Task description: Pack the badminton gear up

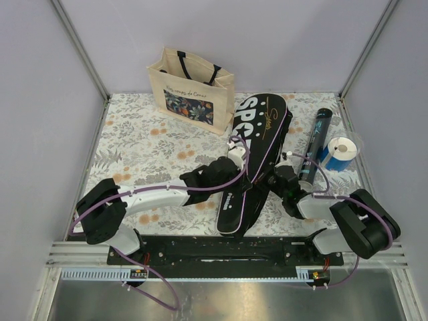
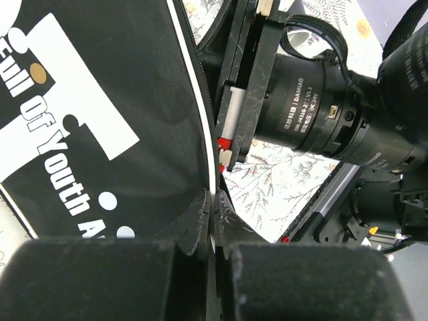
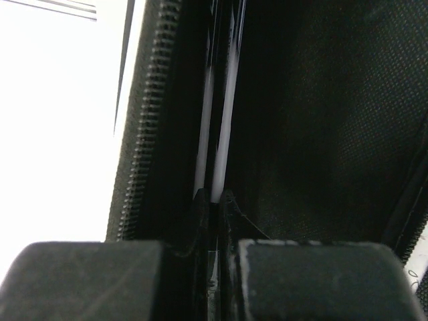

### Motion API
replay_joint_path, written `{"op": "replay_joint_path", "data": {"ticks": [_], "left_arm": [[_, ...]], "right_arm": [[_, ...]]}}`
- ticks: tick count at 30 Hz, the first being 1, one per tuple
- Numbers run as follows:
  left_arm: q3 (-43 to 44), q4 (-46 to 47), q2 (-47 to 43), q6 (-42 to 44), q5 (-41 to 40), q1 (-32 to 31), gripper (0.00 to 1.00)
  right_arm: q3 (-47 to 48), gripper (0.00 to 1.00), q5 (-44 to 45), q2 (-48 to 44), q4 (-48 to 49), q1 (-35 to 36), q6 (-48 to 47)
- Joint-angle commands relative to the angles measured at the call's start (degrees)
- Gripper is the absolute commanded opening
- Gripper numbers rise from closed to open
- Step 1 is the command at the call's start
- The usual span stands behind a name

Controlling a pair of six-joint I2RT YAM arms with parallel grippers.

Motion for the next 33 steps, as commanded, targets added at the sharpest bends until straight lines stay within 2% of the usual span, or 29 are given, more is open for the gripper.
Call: {"op": "replay_joint_path", "data": {"ticks": [1, 5, 10, 12, 15, 20, 25, 30, 33], "left_arm": [[-2.17, 5.43, -2.18, -4.59, 3.48, -0.88, 0.00], [-4.03, 7.81, -2.10, -5.65, 5.59, 0.17, 0.00], [-3.94, 5.79, -1.30, -5.03, 4.01, 0.88, 0.00], [-3.50, 4.39, -0.69, -4.95, 3.92, 1.23, 0.06], [-3.32, 3.59, -0.16, -4.33, 3.65, 1.14, 0.16], [-3.15, 3.51, -0.07, -3.90, 3.74, 1.14, 0.27], [-3.23, 1.48, -2.00, -2.58, 1.81, 1.14, 0.33], [-3.67, -1.68, -5.69, -1.17, -3.98, 1.32, 0.44], [-4.03, -3.53, -8.59, -0.12, -8.28, 1.40, 0.50]], "right_arm": [[3.59, 0.06, 9.59, 1.30, 9.24, 1.79, 1.58], [5.26, 0.13, 6.71, 2.88, 6.87, 1.88, 0.09], [6.23, 0.30, 5.30, 1.31, 0.82, 2.58, -0.52], [7.02, 0.39, 5.38, -1.67, -4.79, 2.67, -2.71], [8.95, 0.48, 7.30, -8.16, -18.23, 2.67, -6.04], [13.43, 0.63, 11.35, -16.26, -36.88, 2.67, -10.10], [13.79, 0.77, 15.30, -23.12, -46.12, 2.58, -11.77], [15.63, 0.80, 21.63, -28.22, -50.35, 2.58, -16.07], [17.47, 0.85, 23.48, -27.35, -51.41, 2.23, -18.27]]}}
